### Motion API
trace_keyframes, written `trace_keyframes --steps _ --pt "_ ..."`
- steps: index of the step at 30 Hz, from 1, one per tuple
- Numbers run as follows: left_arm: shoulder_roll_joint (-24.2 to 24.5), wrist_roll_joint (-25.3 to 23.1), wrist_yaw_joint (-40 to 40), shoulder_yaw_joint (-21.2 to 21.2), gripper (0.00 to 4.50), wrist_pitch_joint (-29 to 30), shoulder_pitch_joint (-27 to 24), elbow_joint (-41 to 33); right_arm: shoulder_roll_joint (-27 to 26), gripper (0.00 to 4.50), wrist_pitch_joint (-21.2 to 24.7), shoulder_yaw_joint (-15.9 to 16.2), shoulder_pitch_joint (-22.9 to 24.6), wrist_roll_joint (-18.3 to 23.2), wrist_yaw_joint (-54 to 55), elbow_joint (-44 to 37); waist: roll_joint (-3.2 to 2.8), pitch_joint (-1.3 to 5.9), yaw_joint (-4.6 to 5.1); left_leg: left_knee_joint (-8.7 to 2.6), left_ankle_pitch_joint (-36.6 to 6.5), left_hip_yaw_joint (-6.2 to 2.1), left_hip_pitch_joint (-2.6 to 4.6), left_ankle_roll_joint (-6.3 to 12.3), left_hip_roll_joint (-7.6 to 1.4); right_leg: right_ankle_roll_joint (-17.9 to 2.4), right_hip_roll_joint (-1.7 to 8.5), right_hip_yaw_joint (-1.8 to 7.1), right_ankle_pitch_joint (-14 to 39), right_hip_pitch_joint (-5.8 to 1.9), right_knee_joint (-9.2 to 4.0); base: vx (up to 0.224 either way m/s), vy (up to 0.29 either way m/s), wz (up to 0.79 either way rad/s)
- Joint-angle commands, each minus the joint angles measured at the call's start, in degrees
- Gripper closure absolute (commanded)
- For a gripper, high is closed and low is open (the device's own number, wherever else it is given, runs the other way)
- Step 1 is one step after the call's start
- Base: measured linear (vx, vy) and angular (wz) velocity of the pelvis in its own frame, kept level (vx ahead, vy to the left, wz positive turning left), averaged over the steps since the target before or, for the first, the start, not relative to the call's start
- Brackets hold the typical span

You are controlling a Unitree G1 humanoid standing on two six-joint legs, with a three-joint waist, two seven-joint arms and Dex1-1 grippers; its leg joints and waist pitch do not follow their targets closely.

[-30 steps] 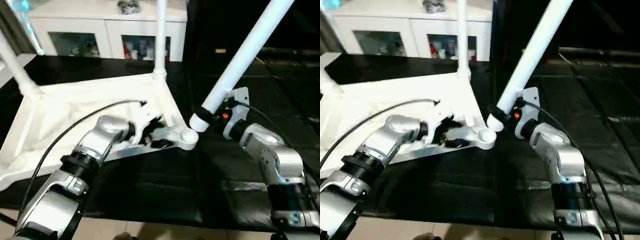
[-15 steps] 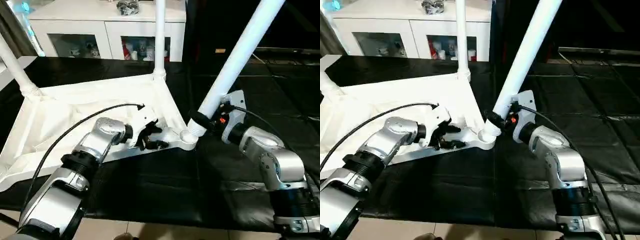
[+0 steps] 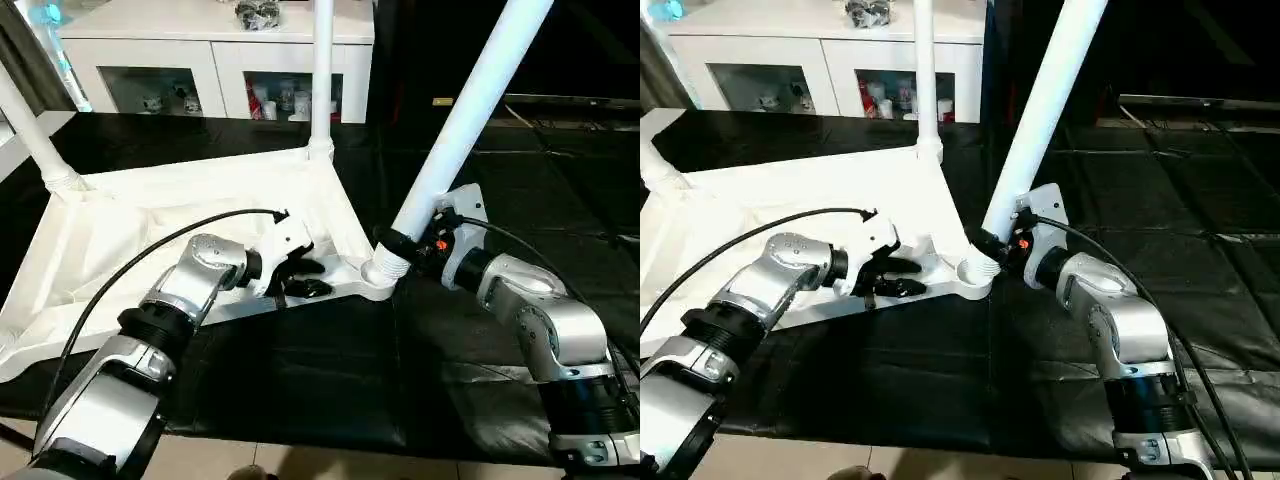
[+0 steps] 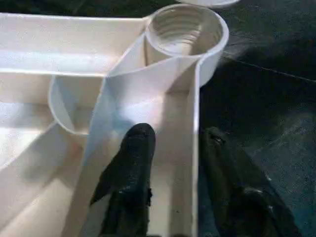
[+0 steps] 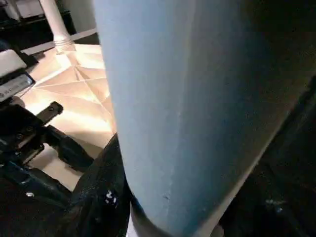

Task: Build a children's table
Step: Insert table leg to table base

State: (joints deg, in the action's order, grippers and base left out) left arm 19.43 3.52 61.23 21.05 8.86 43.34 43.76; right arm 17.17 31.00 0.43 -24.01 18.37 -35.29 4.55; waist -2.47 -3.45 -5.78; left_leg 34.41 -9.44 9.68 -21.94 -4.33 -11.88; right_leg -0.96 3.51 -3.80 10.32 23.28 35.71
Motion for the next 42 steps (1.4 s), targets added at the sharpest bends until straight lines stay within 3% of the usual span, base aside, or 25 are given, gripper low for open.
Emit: trace_keyframes --steps 1,19,23,24,25,30,31,32,36,42 --pt "0.0 -0.6 1.3 0.1 3.08 -0.3 0.3 -0.3 0.8 2.57 0.0 0.4 0.0 0.2 -0.4 -1.7 0.45 4.46 -0.11 -3.76 -10.7 -0.19 0.85 0.00 -0.82 -9.5 4.26 2.65 13.1 -3.23 -4.80 0.000 0.000 0.00" --pt "0.3 -1.3 5.9 -0.1 4.47 -0.3 -0.3 -1.3 2.7 2.57 0.3 3.2 -0.3 -0.4 -4.5 -1.2 0.65 4.47 -0.12 -3.72 -10.2 -0.17 0.80 0.52 -0.89 -10.0 4.28 2.68 12.3 -3.28 -4.67 0.000 0.000 0.00" --pt "1.7 -0.9 9.6 1.0 4.50 -1.0 -2.4 -4.6 3.3 2.57 -2.0 5.3 -1.3 -2.6 -5.5 1.1 0.56 4.55 -0.10 -3.70 -9.3 -0.17 0.75 0.60 -1.01 -10.8 4.33 2.69 10.1 -3.32 -4.36 0.000 0.000 0.00" --pt "1.8 -0.9 9.7 1.0 4.50 -1.1 -2.6 -4.7 3.3 2.57 -2.1 5.4 -1.3 -2.7 -5.5 1.3 1.33 4.55 -0.03 -3.76 -9.3 -0.08 0.74 0.73 -1.04 -10.9 4.34 2.67 10.1 -3.36 -4.40 0.000 0.000 0.00" --pt "1.9 -1.0 9.8 1.1 4.50 -1.1 -2.8 -5.2 3.3 2.57 -2.3 5.7 -1.6 -2.9 -5.6 1.7 0.87 4.52 -0.18 -3.73 -9.3 -0.08 0.82 0.76 -1.02 -10.9 4.44 2.67 10.8 -3.25 -4.38 0.000 0.000 0.00" --pt "1.5 -1.4 6.8 0.1 4.50 0.0 -3.1 -5.3 3.3 2.57 -1.5 6.9 -2.6 -3.3 -6.3 3.1 0.86 4.32 -0.21 -3.80 -10.7 -0.06 0.95 0.56 -1.02 -10.0 4.36 2.70 13.7 -3.15 -4.74 0.000 0.000 0.00" --pt "1.4 -1.7 5.9 -0.3 4.50 0.0 -3.1 -5.2 3.3 2.57 -1.2 7.3 -2.8 -3.5 -6.6 3.5 2.24 4.27 -0.34 -3.84 -9.7 -0.04 0.63 0.88 -0.91 -9.5 4.46 2.68 14.0 -3.46 -4.46 0.000 0.000 0.00" --pt "1.3 -1.8 5.5 -0.6 4.50 0.1 -3.1 -5.0 3.3 2.57 -1.2 7.6 -2.8 -3.8 -6.8 3.8 1.51 4.24 -0.47 -3.86 -10.1 -0.02 0.96 0.76 -1.11 -9.1 4.61 2.73 15.4 -2.94 -4.77 0.000 0.000 0.00" --pt "1.1 -2.1 4.5 -1.3 4.50 0.4 -3.0 -5.0 3.4 2.57 -1.3 8.3 -3.0 -4.5 -7.0 4.7 1.98 4.07 -0.48 -4.09 -12.1 -0.08 1.18 -0.18 -1.17 -8.7 4.52 2.69 17.0 -2.84 -4.99 0.000 0.000 0.00" --pt "0.9 -2.1 4.0 -1.5 4.50 0.9 -3.2 -5.6 3.7 2.57 -1.8 8.7 -3.2 -5.2 -7.3 5.8 2.36 4.02 -0.60 -4.05 -12.1 -0.04 1.10 -0.12 -1.07 -8.2 4.62 2.76 18.0 -2.84 -5.11 0.000 0.000 0.00"
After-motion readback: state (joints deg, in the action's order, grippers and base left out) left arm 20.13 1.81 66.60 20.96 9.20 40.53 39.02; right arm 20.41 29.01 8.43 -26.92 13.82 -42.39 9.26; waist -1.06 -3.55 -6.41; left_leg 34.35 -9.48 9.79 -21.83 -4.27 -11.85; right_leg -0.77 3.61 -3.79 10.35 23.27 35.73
